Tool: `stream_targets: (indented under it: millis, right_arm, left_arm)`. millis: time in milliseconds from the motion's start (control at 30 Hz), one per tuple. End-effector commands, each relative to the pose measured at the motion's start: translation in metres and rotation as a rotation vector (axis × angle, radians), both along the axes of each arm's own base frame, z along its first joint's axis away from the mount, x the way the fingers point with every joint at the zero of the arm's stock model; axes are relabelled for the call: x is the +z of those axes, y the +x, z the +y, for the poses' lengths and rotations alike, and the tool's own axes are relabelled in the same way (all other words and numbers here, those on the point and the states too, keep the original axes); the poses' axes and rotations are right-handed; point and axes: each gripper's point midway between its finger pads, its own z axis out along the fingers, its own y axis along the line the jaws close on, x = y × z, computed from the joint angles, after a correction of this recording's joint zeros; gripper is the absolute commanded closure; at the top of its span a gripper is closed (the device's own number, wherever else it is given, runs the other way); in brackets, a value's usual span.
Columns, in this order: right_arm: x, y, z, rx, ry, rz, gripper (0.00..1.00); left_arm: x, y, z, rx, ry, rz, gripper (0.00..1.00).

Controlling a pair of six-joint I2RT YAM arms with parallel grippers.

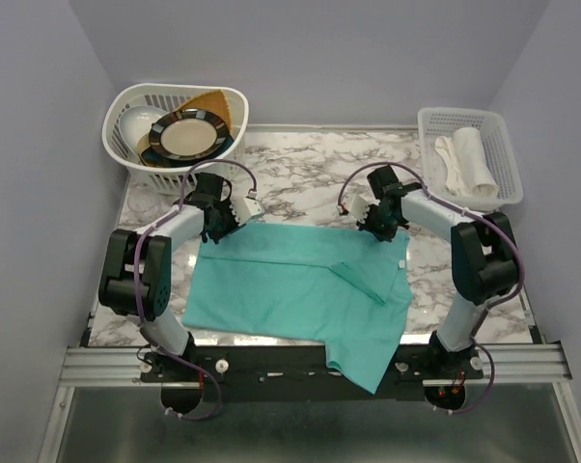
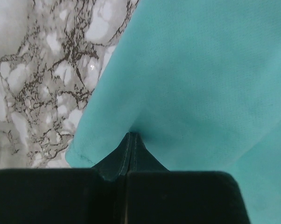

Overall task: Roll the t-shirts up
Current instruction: Fold the T-shirt at the center of the board.

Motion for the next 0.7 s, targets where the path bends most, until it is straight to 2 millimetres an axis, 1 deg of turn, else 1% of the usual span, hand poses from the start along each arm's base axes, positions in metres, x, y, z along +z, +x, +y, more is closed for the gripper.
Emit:
stream_targets:
  millis: [0, 33, 67, 100, 133, 167, 200, 233, 267, 300, 333, 367, 400, 433, 467, 500, 533, 567, 600, 633, 667]
  right_arm:
    - [-0.020, 0.031, -0.010, 0.063, -0.110, -0.012, 0.99]
    - [-0.014, 0.046, -0.006, 0.067, -0.103, -0.041, 0.99]
    - [-0.013, 0.055, -0.009, 0.057, -0.126, -0.056, 0.99]
    - [-0.022, 0.058, -0.008, 0.070, -0.127, -0.025, 0.99]
    - [-0.018, 0.070, -0.004, 0.053, -0.116, -0.051, 0.99]
    - [-0.007, 0.091, 0.002, 0.049, -0.107, -0.101, 0.99]
    - [-0.003, 0.101, 0.004, 0.052, -0.106, -0.119, 0.99]
    - [-0.010, 0.109, 0.004, 0.051, -0.118, -0.116, 0.99]
    - [0.004, 0.127, 0.011, 0.051, -0.103, -0.164, 0.99]
    - [0.007, 0.130, 0.012, 0.051, -0.104, -0.163, 0.99]
    - [0.008, 0.133, 0.014, 0.051, -0.100, -0.161, 0.99]
    - [0.015, 0.136, 0.015, 0.042, -0.091, -0.172, 0.99]
    - [0.025, 0.137, 0.016, 0.037, -0.083, -0.180, 0.99]
    - [0.033, 0.136, 0.018, 0.031, -0.063, -0.188, 0.99]
    - [0.057, 0.134, 0.023, 0.011, -0.012, -0.221, 0.99]
    - [0.064, 0.125, 0.025, 0.002, 0.013, -0.214, 0.99]
    - [0.072, 0.116, 0.035, 0.010, 0.082, -0.201, 0.96]
    - [0.095, 0.108, 0.040, 0.001, 0.137, -0.229, 0.96]
    - [0.096, 0.100, 0.045, 0.005, 0.163, -0.221, 0.96]
    - [0.084, 0.085, 0.048, 0.010, 0.179, -0.179, 0.96]
    - [0.079, 0.076, 0.050, 0.019, 0.182, -0.156, 0.97]
  left_arm:
    - [-0.012, 0.015, 0.020, 0.074, 0.097, -0.028, 1.00]
    - [-0.014, 0.016, 0.021, 0.078, 0.106, -0.022, 1.00]
    - [-0.020, 0.015, 0.023, 0.083, 0.117, -0.001, 1.00]
    - [-0.017, 0.021, 0.023, 0.088, 0.120, -0.012, 1.00]
    - [-0.018, 0.024, 0.023, 0.098, 0.120, -0.012, 1.00]
    - [-0.019, 0.028, 0.023, 0.107, 0.120, -0.022, 1.00]
    - [-0.014, 0.036, 0.022, 0.114, 0.115, -0.040, 1.00]
    - [-0.012, 0.040, 0.022, 0.126, 0.114, -0.049, 1.00]
    - [-0.012, 0.044, 0.021, 0.131, 0.113, -0.052, 1.00]
    - [-0.003, 0.054, 0.020, 0.144, 0.111, -0.076, 1.00]
    - [0.001, 0.058, 0.020, 0.153, 0.104, -0.088, 1.00]
    - [0.011, 0.061, 0.018, 0.164, 0.092, -0.104, 1.00]
    - [0.024, 0.066, 0.015, 0.171, 0.065, -0.126, 1.00]
    - [0.035, 0.067, 0.011, 0.173, 0.040, -0.139, 1.00]
    - [0.054, 0.062, 0.006, 0.178, -0.002, -0.148, 1.00]
    - [0.067, 0.060, 0.001, 0.174, -0.034, -0.156, 1.00]
    - [0.074, 0.052, -0.009, 0.149, -0.089, -0.142, 1.00]
    - [0.089, 0.042, -0.011, 0.151, -0.118, -0.140, 1.00]
    - [0.092, 0.034, -0.015, 0.167, -0.148, -0.119, 1.00]
    - [0.095, 0.027, -0.018, 0.168, -0.171, -0.110, 1.00]
    - [0.105, 0.019, -0.017, 0.175, -0.183, -0.123, 1.00]
